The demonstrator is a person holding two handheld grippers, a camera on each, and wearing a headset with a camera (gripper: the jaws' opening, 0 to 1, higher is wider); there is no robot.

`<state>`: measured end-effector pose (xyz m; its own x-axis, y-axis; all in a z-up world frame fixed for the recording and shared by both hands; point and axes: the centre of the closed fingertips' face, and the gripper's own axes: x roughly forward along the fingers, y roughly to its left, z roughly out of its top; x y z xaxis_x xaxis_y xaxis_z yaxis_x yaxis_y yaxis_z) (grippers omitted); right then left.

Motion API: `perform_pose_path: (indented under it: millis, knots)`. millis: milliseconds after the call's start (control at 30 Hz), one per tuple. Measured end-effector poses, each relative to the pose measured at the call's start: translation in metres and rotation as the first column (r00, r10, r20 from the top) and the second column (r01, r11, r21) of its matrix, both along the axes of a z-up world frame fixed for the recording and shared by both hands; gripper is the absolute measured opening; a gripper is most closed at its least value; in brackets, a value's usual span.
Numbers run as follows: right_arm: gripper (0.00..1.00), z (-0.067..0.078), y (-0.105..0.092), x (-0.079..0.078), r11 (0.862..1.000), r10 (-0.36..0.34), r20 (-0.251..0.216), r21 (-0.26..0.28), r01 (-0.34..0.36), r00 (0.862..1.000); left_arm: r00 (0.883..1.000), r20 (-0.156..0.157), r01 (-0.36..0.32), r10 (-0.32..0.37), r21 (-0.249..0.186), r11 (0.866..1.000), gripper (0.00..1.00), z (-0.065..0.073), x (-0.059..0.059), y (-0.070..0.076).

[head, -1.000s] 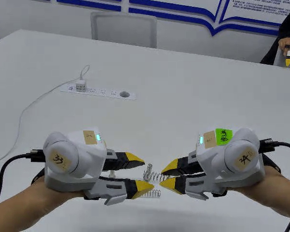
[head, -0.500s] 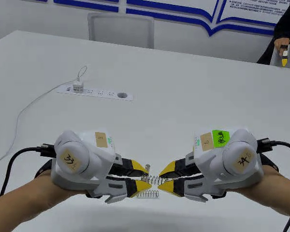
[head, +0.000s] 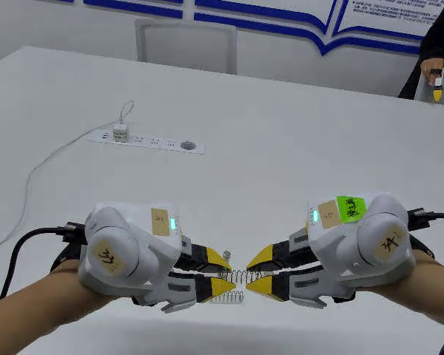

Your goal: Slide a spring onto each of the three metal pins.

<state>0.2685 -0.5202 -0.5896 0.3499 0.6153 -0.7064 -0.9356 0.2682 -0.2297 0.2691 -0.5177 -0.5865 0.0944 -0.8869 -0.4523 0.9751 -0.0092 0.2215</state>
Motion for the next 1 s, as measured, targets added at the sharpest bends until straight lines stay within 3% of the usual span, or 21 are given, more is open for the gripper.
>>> perform_pose_path:
  millis: [267,500,600,733,833,1000]
  knots:
    - [0.15,-0.01,-0.003,0.0,1.0,-0.004,-0.014,-0.026,0.004,1.0,1.0,0.012,0.021,-0.021,-0.001,1.0,0.09,0.003,-0.003,0.0]
    - [0.11,-0.008,-0.003,-0.001,1.0,-0.012,-0.035,-0.003,0.011,0.999,1.0,0.013,0.018,-0.018,0.006,1.0,0.09,0.0,-0.002,0.001]
    - [0.11,0.0,0.002,-0.002,0.998,-0.019,-0.06,0.056,0.022,0.998,1.0,0.024,0.016,-0.017,0.032,0.999,0.09,-0.005,0.0,0.003]
    - [0.11,0.005,0.003,-0.002,0.998,-0.015,-0.053,0.067,0.018,0.998,1.0,0.027,0.011,-0.012,0.033,0.999,0.09,-0.003,0.0,0.003]
    - [0.11,0.012,0.006,-0.002,0.992,-0.02,-0.069,0.121,0.029,0.997,1.0,0.028,0.011,-0.011,0.03,0.999,0.09,-0.003,0.001,0.003]
    - [0.11,0.018,0.009,-0.002,0.988,-0.029,-0.072,0.152,0.039,0.997,1.0,0.021,-0.004,0.004,0.02,1.0,0.09,-0.001,0.002,0.002]
